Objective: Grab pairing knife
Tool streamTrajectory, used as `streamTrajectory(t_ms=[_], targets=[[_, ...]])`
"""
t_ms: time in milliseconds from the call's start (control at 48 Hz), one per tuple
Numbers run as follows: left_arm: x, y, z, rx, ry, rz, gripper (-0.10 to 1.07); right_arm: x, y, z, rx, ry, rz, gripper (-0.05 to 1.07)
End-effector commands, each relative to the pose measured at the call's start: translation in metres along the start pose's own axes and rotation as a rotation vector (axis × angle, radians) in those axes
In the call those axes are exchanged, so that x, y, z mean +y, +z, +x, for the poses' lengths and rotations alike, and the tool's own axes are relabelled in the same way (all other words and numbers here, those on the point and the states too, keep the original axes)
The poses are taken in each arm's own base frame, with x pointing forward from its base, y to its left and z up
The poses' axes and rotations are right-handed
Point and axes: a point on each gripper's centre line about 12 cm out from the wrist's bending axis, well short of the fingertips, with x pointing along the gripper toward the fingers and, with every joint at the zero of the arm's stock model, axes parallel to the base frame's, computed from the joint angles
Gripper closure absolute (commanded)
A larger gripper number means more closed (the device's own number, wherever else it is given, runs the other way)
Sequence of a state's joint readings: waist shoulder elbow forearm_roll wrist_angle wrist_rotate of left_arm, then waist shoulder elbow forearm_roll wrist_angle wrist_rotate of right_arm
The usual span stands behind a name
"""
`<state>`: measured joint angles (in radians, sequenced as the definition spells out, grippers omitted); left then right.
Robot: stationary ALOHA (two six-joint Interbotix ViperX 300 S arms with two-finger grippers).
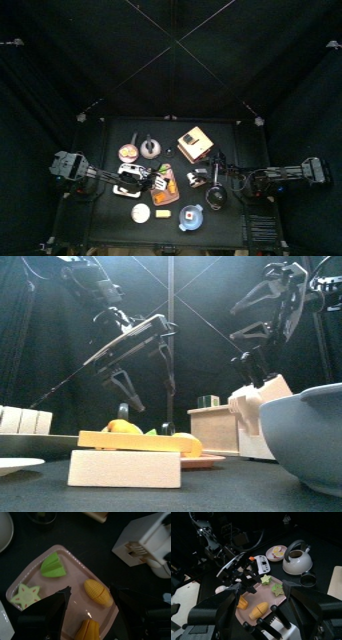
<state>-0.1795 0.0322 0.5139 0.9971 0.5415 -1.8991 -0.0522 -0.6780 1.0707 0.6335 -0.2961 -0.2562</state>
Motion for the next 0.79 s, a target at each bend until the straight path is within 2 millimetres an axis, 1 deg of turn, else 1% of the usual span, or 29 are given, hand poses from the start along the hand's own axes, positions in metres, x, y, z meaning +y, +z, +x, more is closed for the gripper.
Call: streamTrajectory(t_ms=[0, 104, 229, 438, 562, 667, 771], targets=[[-0.018, 0.016, -0.016, -0.045, -0.111, 0.051, 0.02, -0.001, 0.005, 0.0, -0.016, -0.005, -0.001, 0.06], [-0.033, 0.024, -0.024, -0.086, -0.221, 0.188, 0.02, -0.009, 0.003, 0.0, -0.015, -0.034, 0.004, 0.06], [-0.048, 0.029, -0.026, -0.129, -0.286, 0.298, 0.02, -0.018, 0.002, -0.001, -0.018, -0.068, 0.017, 0.06], [-0.062, 0.034, -0.013, -0.19, -0.291, 0.422, 0.02, -0.025, -0.003, -0.002, 0.002, -0.091, 0.029, 0.06], [-0.068, 0.031, -0.002, -0.214, -0.266, 0.481, 0.02, -0.027, -0.004, -0.003, 0.013, -0.095, 0.034, 0.06], [-0.076, 0.029, 0.006, -0.229, -0.251, 0.503, 0.02, -0.025, -0.003, -0.005, 0.01, -0.085, 0.037, 0.06], [-0.08, 0.031, 0.01, -0.238, -0.239, 0.488, 0.02, -0.026, -0.003, -0.007, 0.011, -0.085, 0.036, 0.06]])
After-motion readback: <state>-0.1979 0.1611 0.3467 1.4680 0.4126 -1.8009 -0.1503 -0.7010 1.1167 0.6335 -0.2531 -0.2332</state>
